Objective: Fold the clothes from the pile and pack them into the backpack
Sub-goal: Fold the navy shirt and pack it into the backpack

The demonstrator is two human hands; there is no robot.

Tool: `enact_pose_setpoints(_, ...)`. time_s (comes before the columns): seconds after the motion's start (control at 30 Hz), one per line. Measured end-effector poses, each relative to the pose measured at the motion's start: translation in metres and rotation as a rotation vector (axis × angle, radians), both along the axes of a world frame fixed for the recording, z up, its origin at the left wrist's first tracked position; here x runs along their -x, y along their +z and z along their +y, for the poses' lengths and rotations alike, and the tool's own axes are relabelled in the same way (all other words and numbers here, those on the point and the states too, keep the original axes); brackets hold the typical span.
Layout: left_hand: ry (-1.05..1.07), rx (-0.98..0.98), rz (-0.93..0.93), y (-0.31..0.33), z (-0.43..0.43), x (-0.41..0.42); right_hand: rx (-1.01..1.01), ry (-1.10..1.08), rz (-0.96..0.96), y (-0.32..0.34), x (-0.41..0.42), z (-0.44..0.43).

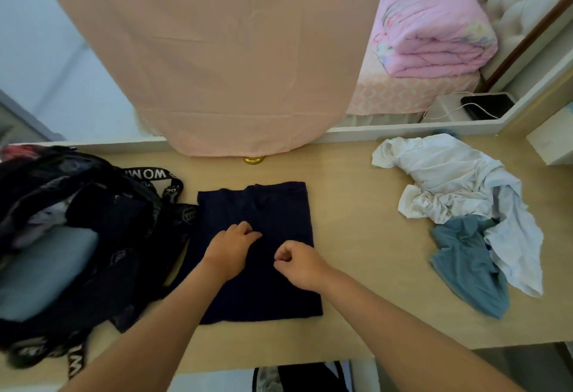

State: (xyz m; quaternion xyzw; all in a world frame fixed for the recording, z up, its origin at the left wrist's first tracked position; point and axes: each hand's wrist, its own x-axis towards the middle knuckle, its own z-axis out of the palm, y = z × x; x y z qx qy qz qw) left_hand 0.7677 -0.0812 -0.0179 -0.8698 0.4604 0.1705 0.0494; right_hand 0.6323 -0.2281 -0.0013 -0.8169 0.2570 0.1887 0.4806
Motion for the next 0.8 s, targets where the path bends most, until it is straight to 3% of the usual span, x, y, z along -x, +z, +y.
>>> enact_pose_setpoints(0.07,0.1,0.098,0.023,-0.015,0.02,0.015,0.431,0.181,-0.084,-0.016,0.005,-0.001)
enact_pose_setpoints(0.1,0.147,0.114,0.043,-0.022,0.027,0.023,0.539,0.257,-0.115,-0.023,0.007,-0.002)
enact_pose_setpoints(0.27,0.241,0.134,0.175,-0.041,0.038,0.049,0.607,0.564,0.067,-0.045,0.018,-0.013)
enact_pose_setpoints(0.43,0.206,0.239,0.332,-0.04,0.018,0.061,0.762,0.449,0.121,-0.036,0.019,-0.04)
enact_pose_setpoints(0.57,0.219,0.367,0.534,-0.039,-0.011,0.079,0.827,0.337,0.336,-0.027,0.017,-0.077)
enact_pose_setpoints(0.67,0.317,0.509,0.417,-0.037,-0.015,0.084,0.936,0.322,0.472,-0.019,0.017,-0.086)
enact_pose_setpoints(0.73,0.462,0.551,0.249,-0.037,-0.003,0.08,1.013,0.289,0.357,-0.016,0.011,-0.076)
enact_pose_setpoints(0.8,0.658,0.533,0.192,-0.037,0.014,0.074,0.952,0.266,0.107,-0.016,0.001,-0.057)
